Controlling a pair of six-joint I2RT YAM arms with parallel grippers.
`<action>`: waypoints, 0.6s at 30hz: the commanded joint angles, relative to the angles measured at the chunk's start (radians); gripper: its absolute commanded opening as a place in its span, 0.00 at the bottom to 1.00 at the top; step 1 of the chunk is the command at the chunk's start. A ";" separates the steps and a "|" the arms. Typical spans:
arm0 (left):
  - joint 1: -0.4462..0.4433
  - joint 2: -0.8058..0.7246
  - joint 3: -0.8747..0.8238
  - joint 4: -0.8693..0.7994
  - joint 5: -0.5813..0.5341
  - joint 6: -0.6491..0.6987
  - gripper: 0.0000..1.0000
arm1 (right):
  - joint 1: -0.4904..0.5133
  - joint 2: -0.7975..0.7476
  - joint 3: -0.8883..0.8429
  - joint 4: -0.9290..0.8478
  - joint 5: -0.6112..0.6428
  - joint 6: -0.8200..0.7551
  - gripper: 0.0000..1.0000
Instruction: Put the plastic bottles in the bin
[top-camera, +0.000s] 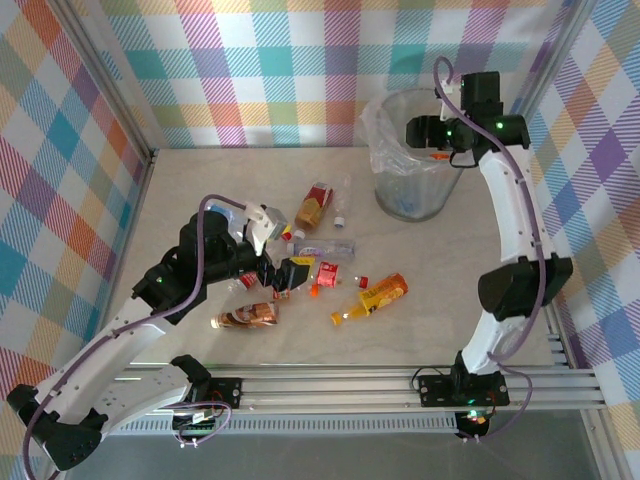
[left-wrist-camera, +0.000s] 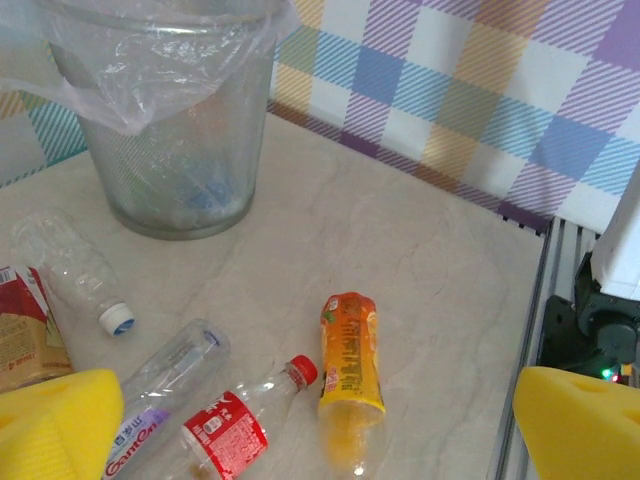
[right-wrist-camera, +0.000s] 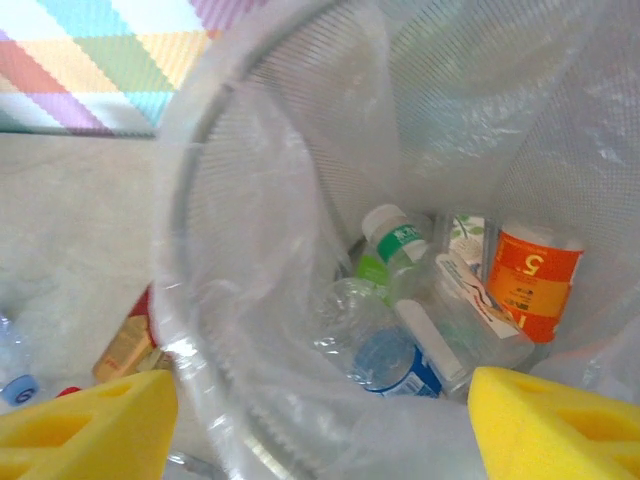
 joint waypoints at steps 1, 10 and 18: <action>0.003 -0.023 0.064 -0.087 0.001 0.074 1.00 | 0.047 -0.098 -0.107 0.083 -0.084 -0.047 0.78; 0.001 -0.128 0.157 -0.361 -0.095 0.015 1.00 | 0.274 -0.304 -0.433 0.204 -0.213 -0.093 0.84; -0.013 -0.289 0.140 -0.440 -0.218 -0.093 1.00 | 0.497 -0.340 -0.600 0.261 -0.306 -0.076 0.89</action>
